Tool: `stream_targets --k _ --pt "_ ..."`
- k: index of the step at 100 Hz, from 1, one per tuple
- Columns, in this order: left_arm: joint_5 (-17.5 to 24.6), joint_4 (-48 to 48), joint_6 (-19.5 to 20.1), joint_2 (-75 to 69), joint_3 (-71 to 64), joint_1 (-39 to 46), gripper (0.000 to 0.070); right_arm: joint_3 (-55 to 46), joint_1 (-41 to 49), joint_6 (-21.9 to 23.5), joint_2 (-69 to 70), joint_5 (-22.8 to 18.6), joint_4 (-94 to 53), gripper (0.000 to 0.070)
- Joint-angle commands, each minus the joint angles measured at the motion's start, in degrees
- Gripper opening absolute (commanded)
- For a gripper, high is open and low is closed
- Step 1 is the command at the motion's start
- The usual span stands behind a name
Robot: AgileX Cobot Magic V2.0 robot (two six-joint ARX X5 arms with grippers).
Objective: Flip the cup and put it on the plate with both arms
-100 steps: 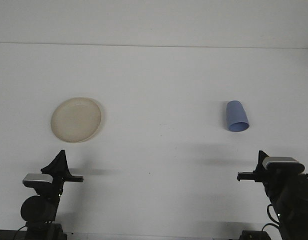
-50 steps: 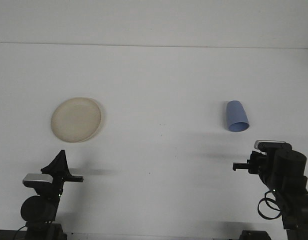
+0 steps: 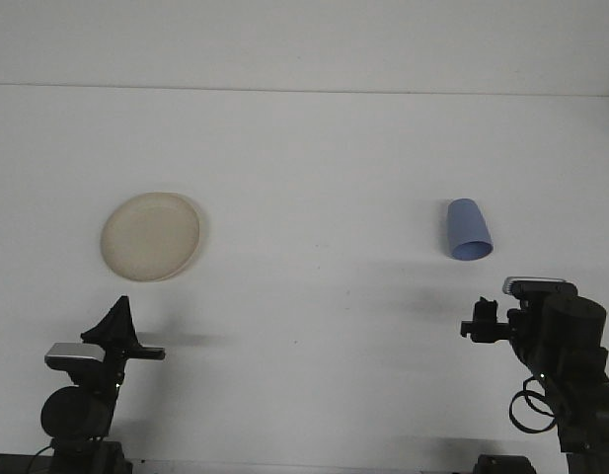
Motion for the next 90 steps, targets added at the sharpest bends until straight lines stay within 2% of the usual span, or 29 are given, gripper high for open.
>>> stream_targets --k 1,31,55,70,90 --pt "0.2 0.8 0.3 -0.1 -1.1 0.0 0.0012 1.1 0.0 0.8 0.4 0.0 0.7 0.0521" --pt "0.2 0.8 0.3 -0.1 -1.2 0.0 0.0012 1.1 0.0 0.7 2.1 1.3 3.9 0.052" --pt "0.2 0.8 0.3 -0.1 -1.2 0.0 0.0012 1.0 -0.8 -1.6 8.3 1.3 11.7 0.052" --pt "0.2 0.8 0.3 -0.1 -1.2 0.0 0.0012 -0.6 -1.2 -3.6 11.0 0.8 19.7 0.052" --pt "0.2 0.8 0.3 -0.1 -1.1 0.0 0.0012 -7.9 -3.7 -3.5 12.7 -0.6 34.0 0.052"
